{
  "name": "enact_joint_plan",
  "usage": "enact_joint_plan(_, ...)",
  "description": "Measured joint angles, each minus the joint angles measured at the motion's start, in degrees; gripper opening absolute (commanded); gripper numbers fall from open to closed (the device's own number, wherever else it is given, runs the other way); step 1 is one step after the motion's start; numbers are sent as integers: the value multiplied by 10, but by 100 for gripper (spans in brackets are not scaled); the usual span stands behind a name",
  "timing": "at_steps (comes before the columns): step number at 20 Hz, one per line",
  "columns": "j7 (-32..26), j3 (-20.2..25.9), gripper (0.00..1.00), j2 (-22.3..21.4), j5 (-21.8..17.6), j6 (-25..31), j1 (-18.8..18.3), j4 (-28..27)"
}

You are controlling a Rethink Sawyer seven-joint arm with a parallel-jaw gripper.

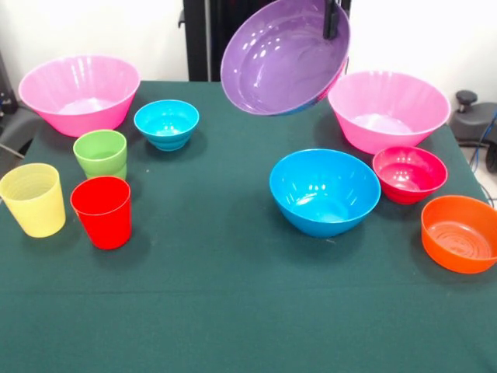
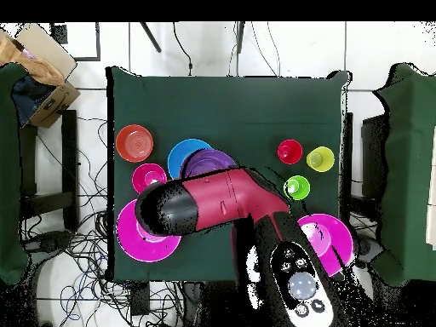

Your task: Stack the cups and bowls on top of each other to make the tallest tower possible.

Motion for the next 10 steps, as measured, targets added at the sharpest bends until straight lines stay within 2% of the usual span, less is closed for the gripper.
enact_joint_plan(5, 0, -3, 0, 17, 0, 20, 20, -28)
enact_joint_plan(10, 0, -3, 0, 56, 0, 40, 52, -78)
